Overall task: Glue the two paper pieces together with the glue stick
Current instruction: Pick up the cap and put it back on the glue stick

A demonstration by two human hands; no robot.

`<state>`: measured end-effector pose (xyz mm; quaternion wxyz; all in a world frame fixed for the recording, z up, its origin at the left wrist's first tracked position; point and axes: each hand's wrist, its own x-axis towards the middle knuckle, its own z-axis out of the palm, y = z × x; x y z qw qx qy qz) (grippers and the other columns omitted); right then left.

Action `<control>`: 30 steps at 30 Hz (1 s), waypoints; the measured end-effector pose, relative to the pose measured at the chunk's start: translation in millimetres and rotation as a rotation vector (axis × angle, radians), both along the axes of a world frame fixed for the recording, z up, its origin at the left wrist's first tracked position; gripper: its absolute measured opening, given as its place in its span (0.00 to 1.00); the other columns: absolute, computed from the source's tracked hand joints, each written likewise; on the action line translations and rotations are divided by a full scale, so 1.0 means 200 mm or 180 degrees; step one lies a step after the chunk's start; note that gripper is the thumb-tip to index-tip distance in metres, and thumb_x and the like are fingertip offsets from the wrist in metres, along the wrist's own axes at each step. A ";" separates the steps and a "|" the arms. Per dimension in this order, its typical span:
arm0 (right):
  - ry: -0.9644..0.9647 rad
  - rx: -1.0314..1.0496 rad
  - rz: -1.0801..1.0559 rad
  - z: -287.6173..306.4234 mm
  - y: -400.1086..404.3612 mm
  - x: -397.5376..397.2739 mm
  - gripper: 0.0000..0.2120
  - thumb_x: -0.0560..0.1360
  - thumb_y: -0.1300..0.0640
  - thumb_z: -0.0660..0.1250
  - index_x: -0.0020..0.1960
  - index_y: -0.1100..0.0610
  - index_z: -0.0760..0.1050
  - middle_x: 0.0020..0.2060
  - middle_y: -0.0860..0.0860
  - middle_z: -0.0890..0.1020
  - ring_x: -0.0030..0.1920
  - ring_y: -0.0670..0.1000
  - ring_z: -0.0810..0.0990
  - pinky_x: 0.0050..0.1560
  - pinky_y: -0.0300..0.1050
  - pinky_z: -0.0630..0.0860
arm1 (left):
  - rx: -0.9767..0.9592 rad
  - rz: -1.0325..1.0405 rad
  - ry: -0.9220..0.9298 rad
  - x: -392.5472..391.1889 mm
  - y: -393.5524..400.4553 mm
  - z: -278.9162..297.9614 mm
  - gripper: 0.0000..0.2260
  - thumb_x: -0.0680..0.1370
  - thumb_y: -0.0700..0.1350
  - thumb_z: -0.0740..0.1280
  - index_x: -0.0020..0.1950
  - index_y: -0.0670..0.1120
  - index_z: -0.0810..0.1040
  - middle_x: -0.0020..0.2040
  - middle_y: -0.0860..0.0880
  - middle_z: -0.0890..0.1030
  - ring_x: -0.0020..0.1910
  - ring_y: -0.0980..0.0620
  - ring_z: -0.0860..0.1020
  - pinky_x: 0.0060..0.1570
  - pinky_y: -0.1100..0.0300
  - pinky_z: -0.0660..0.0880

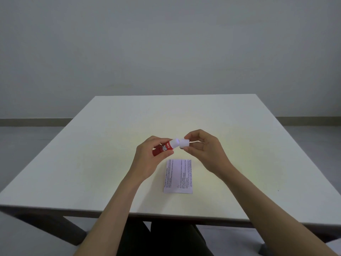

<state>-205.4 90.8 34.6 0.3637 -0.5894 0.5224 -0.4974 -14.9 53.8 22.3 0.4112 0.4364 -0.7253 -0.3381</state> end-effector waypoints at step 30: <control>0.1819 -0.0154 -0.0027 0.07 -0.08 0.06 0.14 0.75 0.45 0.63 0.36 0.53 0.73 0.27 0.46 0.73 0.27 0.46 0.68 0.30 0.38 0.64 | -0.0034 0.0061 -0.0238 0.00 0.04 0.00 0.13 0.69 0.39 0.75 0.49 0.52 0.81 0.44 0.55 0.81 0.42 0.62 0.77 0.43 0.73 0.72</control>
